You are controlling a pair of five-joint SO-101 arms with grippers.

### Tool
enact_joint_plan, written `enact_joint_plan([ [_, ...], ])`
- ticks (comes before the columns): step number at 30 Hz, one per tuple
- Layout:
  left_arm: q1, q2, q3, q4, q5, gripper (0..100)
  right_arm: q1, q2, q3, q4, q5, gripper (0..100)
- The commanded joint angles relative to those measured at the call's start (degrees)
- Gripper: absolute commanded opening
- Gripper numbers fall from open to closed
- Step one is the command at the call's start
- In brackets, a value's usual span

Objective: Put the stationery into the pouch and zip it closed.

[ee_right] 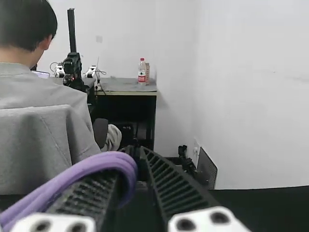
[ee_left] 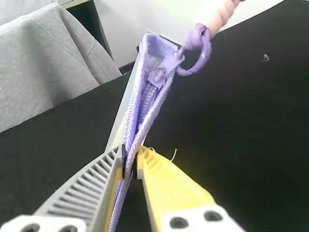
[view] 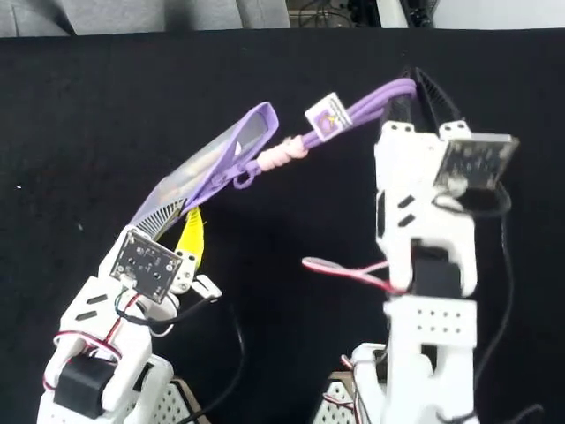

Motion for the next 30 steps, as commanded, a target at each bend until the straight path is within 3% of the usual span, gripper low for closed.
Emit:
enact_joint_plan([
  [1,0.3,-0.6,-4.0,0.5,2.5,3,3.3,7.6,-9.7,-1.8,0.1,1.1],
  [13,2.2,-0.6,-6.0,1.2,4.3,3,6.6,36.0,-31.6,-1.5,-2.5,1.1],
  [16,2.1,-0.9,-6.4,1.2,5.4,3,7.6,38.9,-32.5,-1.8,-5.4,1.1],
  [30,2.2,-0.9,-6.5,1.2,5.5,3,10.1,41.4,-33.9,-3.5,-5.2,1.1],
])
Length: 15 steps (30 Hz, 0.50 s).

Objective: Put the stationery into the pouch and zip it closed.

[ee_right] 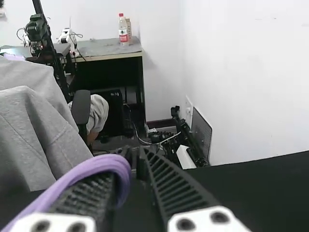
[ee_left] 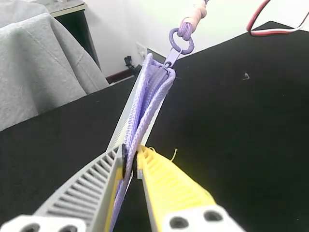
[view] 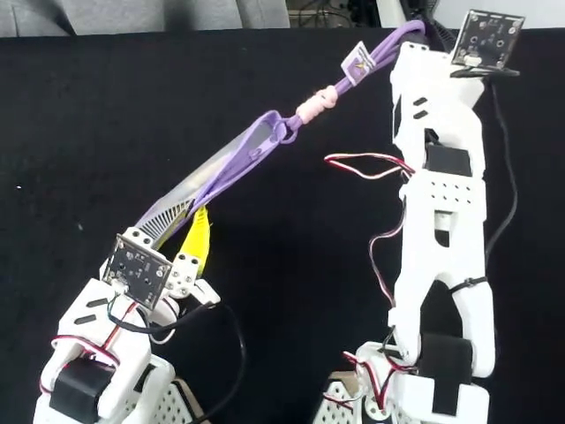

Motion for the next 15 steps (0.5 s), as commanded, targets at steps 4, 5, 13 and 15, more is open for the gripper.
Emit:
enact_joint_plan([
  [4,-0.1,-1.0,-4.0,0.2,1.1,3,5.3,1.8,-5.1,-2.2,-0.7,1.1],
  [5,-0.1,-1.0,-4.0,0.2,1.1,3,5.6,3.0,-5.9,-2.1,-0.7,1.1],
  [13,-0.1,-1.1,-5.5,0.3,2.4,3,8.4,15.4,-14.5,-1.8,-0.8,1.1],
  [15,-0.1,-1.1,-5.5,0.3,2.5,3,9.1,17.7,-16.5,-1.8,-0.9,1.1],
])
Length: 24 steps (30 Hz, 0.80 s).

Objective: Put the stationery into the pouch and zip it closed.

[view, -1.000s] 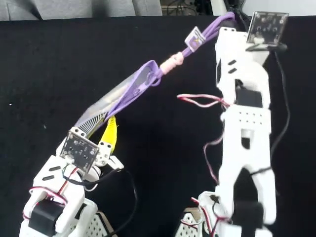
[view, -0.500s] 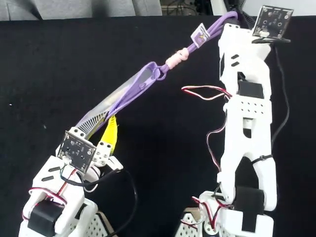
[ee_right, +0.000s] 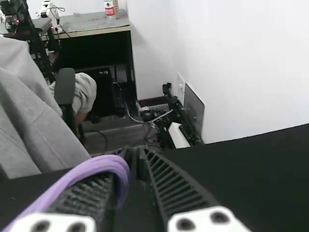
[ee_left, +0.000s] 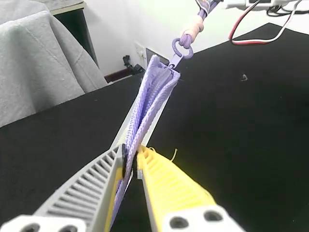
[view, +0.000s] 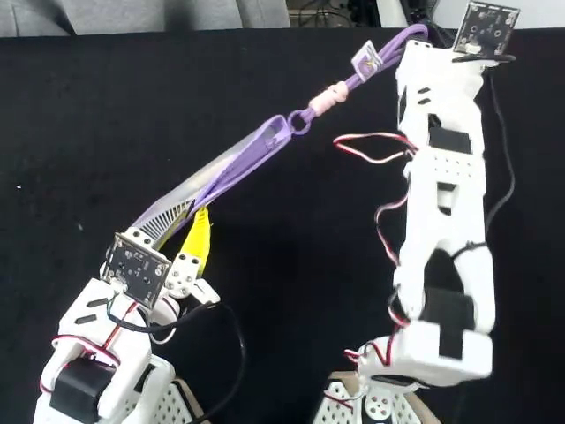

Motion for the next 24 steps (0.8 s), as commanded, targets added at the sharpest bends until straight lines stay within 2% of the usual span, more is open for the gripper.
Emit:
enact_joint_plan([
  [1,-0.1,-1.1,-5.3,0.3,1.3,3,6.5,2.2,-7.1,-1.8,-0.8,1.1],
  [24,-0.1,-1.1,-5.2,0.3,1.4,3,12.5,17.6,-18.9,-1.8,-0.7,1.1],
])
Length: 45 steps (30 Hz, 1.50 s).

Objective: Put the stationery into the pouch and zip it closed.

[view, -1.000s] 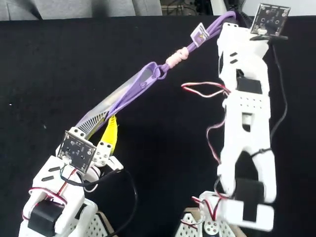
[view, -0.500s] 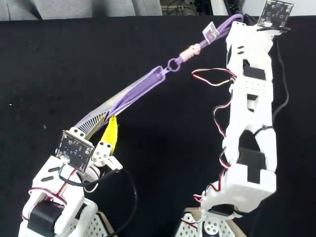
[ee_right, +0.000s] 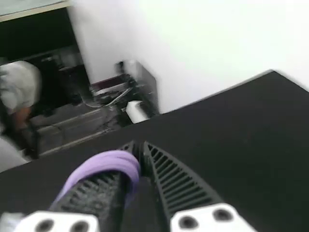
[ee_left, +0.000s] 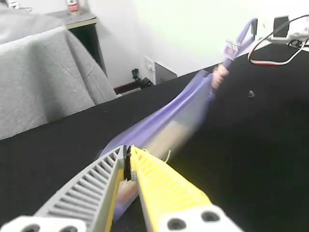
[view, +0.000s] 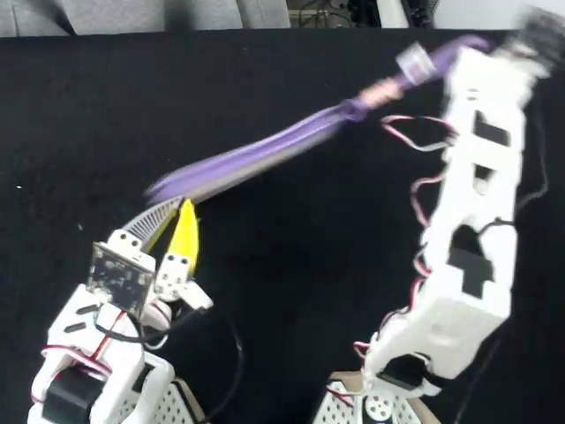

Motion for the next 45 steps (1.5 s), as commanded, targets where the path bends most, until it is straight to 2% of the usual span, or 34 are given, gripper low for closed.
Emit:
enact_joint_plan([
  [1,0.0,-0.2,-3.0,0.2,0.7,3,2.2,0.1,-5.3,-1.5,-0.6,1.1],
  [9,0.0,-0.1,-2.2,0.0,0.8,3,-1.3,0.3,-9.7,7.6,-0.4,1.1],
  [21,-0.1,0.1,6.0,-2.1,0.8,3,-12.5,-0.1,-10.2,20.7,13.3,1.2],
  [29,-0.2,0.1,10.8,-3.3,0.8,3,-16.9,-8.5,-9.6,34.5,13.7,1.7],
  [31,-0.6,0.2,12.6,-4.9,0.8,3,-17.8,-10.3,-9.6,38.2,11.9,4.6],
  [34,-0.2,0.2,16.1,-6.2,0.8,3,-18.3,-12.3,-9.6,41.6,8.6,14.2],
  [38,-0.1,0.2,18.3,-6.0,0.8,3,-18.6,-14.6,-9.6,45.9,8.8,23.7],
  [45,-0.6,0.2,21.6,-5.7,0.8,3,-22.1,-20.3,-10.0,53.3,8.8,28.4],
])
